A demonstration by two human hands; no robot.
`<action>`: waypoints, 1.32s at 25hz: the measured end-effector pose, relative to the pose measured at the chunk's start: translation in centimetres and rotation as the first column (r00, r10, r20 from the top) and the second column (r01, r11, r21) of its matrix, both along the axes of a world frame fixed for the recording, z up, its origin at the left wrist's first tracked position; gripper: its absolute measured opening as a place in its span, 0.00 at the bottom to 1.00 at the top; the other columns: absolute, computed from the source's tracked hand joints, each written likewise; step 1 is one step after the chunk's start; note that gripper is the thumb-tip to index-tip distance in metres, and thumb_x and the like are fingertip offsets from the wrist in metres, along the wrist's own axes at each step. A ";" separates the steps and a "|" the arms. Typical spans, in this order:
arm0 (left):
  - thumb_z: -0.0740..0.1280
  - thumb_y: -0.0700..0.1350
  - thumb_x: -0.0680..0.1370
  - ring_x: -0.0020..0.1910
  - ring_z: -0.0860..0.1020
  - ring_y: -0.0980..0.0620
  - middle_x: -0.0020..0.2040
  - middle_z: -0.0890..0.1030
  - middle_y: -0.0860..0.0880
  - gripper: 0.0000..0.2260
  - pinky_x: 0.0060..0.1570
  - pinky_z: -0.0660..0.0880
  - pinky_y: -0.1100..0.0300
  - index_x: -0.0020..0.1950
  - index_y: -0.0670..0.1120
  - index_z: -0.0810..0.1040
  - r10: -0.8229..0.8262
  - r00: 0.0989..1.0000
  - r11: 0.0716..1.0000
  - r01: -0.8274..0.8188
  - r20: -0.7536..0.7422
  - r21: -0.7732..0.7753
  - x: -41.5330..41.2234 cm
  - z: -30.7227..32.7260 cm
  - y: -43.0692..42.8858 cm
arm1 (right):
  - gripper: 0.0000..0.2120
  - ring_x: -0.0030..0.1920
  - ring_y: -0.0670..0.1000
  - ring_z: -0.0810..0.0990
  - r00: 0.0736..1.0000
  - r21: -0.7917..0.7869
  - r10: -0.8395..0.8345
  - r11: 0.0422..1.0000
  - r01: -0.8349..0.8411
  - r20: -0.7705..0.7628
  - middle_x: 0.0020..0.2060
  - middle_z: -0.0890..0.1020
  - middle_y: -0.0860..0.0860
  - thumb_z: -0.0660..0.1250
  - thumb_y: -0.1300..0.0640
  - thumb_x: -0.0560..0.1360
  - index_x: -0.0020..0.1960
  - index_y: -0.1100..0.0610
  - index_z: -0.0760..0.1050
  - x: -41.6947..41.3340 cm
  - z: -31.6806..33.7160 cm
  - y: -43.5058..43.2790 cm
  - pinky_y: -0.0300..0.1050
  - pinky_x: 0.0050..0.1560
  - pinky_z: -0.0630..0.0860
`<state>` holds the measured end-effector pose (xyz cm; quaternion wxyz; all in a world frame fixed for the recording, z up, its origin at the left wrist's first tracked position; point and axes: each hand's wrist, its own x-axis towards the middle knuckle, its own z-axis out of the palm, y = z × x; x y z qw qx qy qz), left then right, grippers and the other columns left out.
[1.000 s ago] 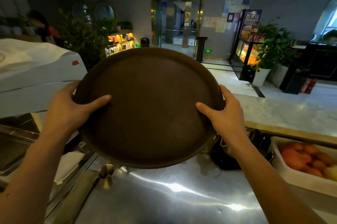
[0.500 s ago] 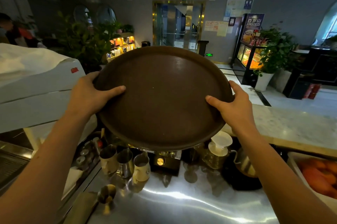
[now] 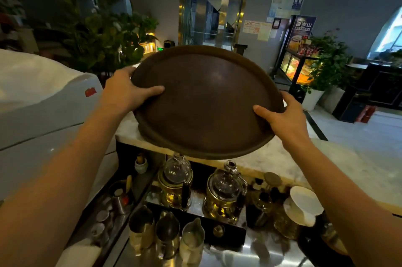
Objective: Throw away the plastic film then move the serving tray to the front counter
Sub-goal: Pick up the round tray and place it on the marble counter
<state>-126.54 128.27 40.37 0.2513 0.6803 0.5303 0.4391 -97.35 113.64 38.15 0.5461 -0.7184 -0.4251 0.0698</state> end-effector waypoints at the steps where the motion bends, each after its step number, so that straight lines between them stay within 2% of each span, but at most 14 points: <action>1: 0.77 0.58 0.66 0.63 0.76 0.44 0.65 0.78 0.46 0.35 0.58 0.76 0.47 0.69 0.49 0.72 -0.014 1.000 1.000 0.014 0.001 -0.003 0.1 0.0 1.7 | 0.34 0.63 0.56 0.75 1.000 -0.005 -0.002 1.000 0.003 0.002 0.66 0.75 0.51 0.75 0.49 0.70 0.71 0.51 0.65 0.0 0.0 1.4 0.57 0.61 0.76; 4: 0.77 0.63 0.63 0.62 0.77 0.44 0.65 0.78 0.47 0.39 0.58 0.76 0.42 0.69 0.50 0.72 -0.009 1.000 1.000 0.009 -0.026 -0.012 0.8 0.1 6.7 | 0.34 0.64 0.56 0.75 1.000 -0.023 -0.020 1.000 0.021 0.008 0.67 0.75 0.51 0.75 0.47 0.70 0.72 0.50 0.65 0.8 -0.1 6.3 0.56 0.60 0.76; 7: 0.76 0.68 0.59 0.62 0.77 0.44 0.64 0.79 0.47 0.43 0.57 0.77 0.42 0.69 0.50 0.72 -0.030 0.999 0.999 0.029 -0.038 -0.020 1.9 -1.2 11.5 | 0.34 0.63 0.55 0.75 1.000 -0.043 -0.027 0.999 0.027 0.010 0.66 0.75 0.51 0.75 0.47 0.69 0.71 0.50 0.66 2.2 -0.4 11.0 0.56 0.61 0.76; 10: 0.75 0.63 0.65 0.60 0.78 0.43 0.62 0.80 0.46 0.35 0.58 0.77 0.44 0.66 0.47 0.75 -0.021 0.998 1.000 0.020 -0.064 -0.014 3.0 -3.2 16.5 | 0.35 0.58 0.53 0.77 0.999 -0.079 -0.037 0.996 0.038 0.012 0.63 0.77 0.50 0.76 0.45 0.67 0.69 0.50 0.68 3.7 -1.6 16.0 0.56 0.57 0.79; 12: 0.73 0.57 0.72 0.61 0.77 0.42 0.63 0.79 0.44 0.28 0.59 0.75 0.44 0.68 0.46 0.74 0.008 0.997 0.999 -0.011 -0.074 -0.033 3.6 -5.3 19.7 | 0.37 0.58 0.56 0.78 0.999 -0.136 -0.038 0.990 0.038 0.005 0.64 0.76 0.52 0.77 0.44 0.66 0.70 0.52 0.66 4.4 -3.0 19.2 0.57 0.52 0.81; 14: 0.69 0.51 0.77 0.62 0.76 0.41 0.65 0.78 0.43 0.23 0.61 0.74 0.44 0.70 0.45 0.73 0.064 0.994 0.996 -0.070 -0.089 -0.058 3.7 -7.9 23.4 | 0.39 0.58 0.59 0.79 0.999 -0.223 -0.033 0.974 0.031 -0.007 0.66 0.74 0.54 0.76 0.43 0.67 0.71 0.54 0.63 4.9 -5.3 23.2 0.53 0.45 0.82; 16: 0.66 0.49 0.78 0.62 0.76 0.40 0.64 0.78 0.42 0.20 0.60 0.75 0.44 0.70 0.46 0.73 0.105 0.987 0.988 -0.117 -0.121 -0.099 3.5 -10.7 25.8 | 0.36 0.56 0.58 0.79 1.000 -0.285 -0.008 0.958 0.008 0.003 0.65 0.75 0.56 0.75 0.43 0.69 0.70 0.55 0.64 5.0 -7.7 26.1 0.48 0.40 0.80; 18: 0.64 0.47 0.79 0.60 0.77 0.39 0.62 0.79 0.42 0.17 0.59 0.75 0.44 0.68 0.47 0.74 0.138 0.975 0.981 -0.159 -0.176 -0.114 3.1 -13.7 28.4 | 0.34 0.54 0.58 0.79 0.999 -0.333 0.020 0.943 -0.010 0.026 0.62 0.77 0.56 0.74 0.43 0.69 0.68 0.56 0.67 4.9 -10.8 29.0 0.51 0.42 0.81; 21: 0.62 0.47 0.80 0.58 0.77 0.39 0.59 0.80 0.42 0.14 0.58 0.75 0.45 0.65 0.48 0.76 0.169 0.953 0.969 -0.207 -0.251 -0.135 2.7 -17.9 30.5 | 0.30 0.56 0.61 0.79 0.996 -0.395 0.044 0.919 -0.011 0.073 0.60 0.77 0.58 0.71 0.44 0.73 0.67 0.59 0.67 4.6 -14.8 31.8 0.57 0.51 0.80; 24: 0.61 0.46 0.81 0.58 0.77 0.38 0.58 0.80 0.42 0.13 0.55 0.75 0.48 0.64 0.48 0.77 0.179 0.933 0.955 -0.241 -0.311 -0.174 2.2 -21.5 31.8 | 0.23 0.53 0.63 0.79 0.991 -0.471 0.069 0.882 -0.006 0.118 0.58 0.77 0.60 0.65 0.49 0.78 0.66 0.61 0.67 4.3 -18.2 33.7 0.56 0.48 0.80; 27: 0.61 0.46 0.80 0.59 0.76 0.38 0.60 0.79 0.42 0.14 0.57 0.73 0.48 0.64 0.47 0.76 0.169 0.926 0.951 -0.243 -0.339 -0.191 1.5 -24.3 32.6 | 0.18 0.52 0.64 0.79 0.989 -0.505 0.081 0.863 -0.007 0.125 0.57 0.78 0.62 0.61 0.53 0.79 0.65 0.61 0.68 4.1 -20.6 34.6 0.60 0.51 0.80; 29: 0.61 0.47 0.80 0.59 0.76 0.38 0.60 0.79 0.42 0.14 0.56 0.73 0.47 0.64 0.47 0.75 0.163 0.917 0.951 -0.245 -0.364 -0.191 1.4 -25.4 32.8 | 0.16 0.54 0.64 0.78 0.985 -0.525 0.088 0.851 0.001 0.145 0.57 0.78 0.63 0.59 0.56 0.79 0.65 0.62 0.68 4.2 -21.6 34.9 0.59 0.53 0.78; 33: 0.60 0.47 0.80 0.56 0.77 0.39 0.56 0.80 0.42 0.13 0.47 0.72 0.51 0.61 0.46 0.76 0.144 0.897 0.956 -0.235 -0.418 -0.176 1.7 -26.5 33.1 | 0.16 0.56 0.64 0.77 0.976 -0.563 0.106 0.826 0.020 0.190 0.58 0.77 0.63 0.57 0.57 0.81 0.65 0.63 0.67 4.2 -22.6 34.8 0.54 0.51 0.75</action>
